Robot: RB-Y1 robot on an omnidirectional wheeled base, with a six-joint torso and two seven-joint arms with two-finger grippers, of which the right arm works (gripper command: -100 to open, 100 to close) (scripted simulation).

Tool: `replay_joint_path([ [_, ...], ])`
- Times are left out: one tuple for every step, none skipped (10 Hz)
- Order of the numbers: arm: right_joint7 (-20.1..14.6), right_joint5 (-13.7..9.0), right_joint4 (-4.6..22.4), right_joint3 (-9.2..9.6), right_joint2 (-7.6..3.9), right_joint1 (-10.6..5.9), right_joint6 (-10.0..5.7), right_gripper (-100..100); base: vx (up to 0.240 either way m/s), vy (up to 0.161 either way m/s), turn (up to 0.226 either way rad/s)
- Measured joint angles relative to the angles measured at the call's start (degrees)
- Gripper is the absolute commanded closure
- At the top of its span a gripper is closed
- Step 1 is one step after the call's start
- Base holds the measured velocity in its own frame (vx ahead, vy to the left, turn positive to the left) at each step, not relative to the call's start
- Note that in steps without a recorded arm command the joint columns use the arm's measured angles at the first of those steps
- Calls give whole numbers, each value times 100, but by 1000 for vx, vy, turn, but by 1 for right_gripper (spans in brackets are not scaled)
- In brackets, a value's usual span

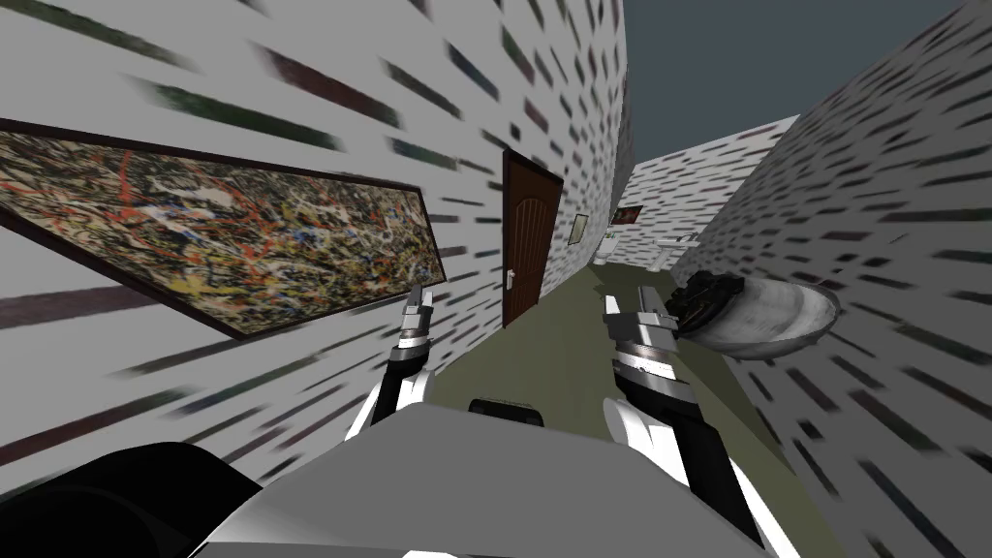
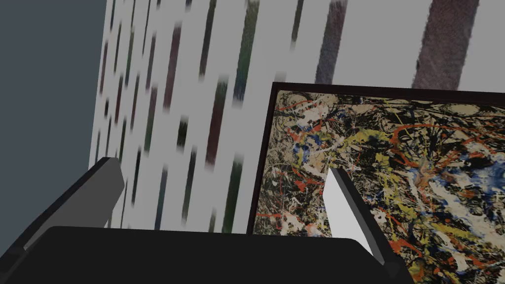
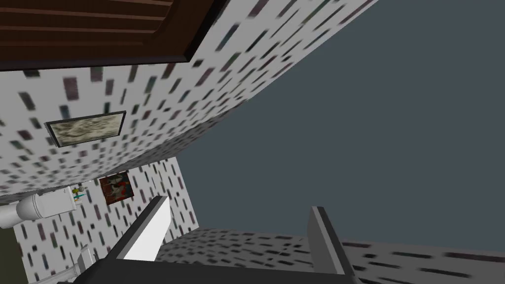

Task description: Pull the door open

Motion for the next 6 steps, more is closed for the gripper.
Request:
replay_joint_path([
  [61, 52, 93, 16, -48, -53, 1, -100, 163, -35, 66],
  [150, 114, 228, 38, -99, -111, -22, -100, 166, -20, 60],
  [255, 192, 356, 88, -134, -152, -58, -100, 183, -28, 60],
  [359, 263, 521, 107, -195, -229, -91, -100, 183, -46, 82],
  [471, 344, 628, 139, -257, -282, -86, -100, 160, -54, 58],
  [555, 397, 743, 136, -324, -361, -69, -100, 131, -55, 46],
])
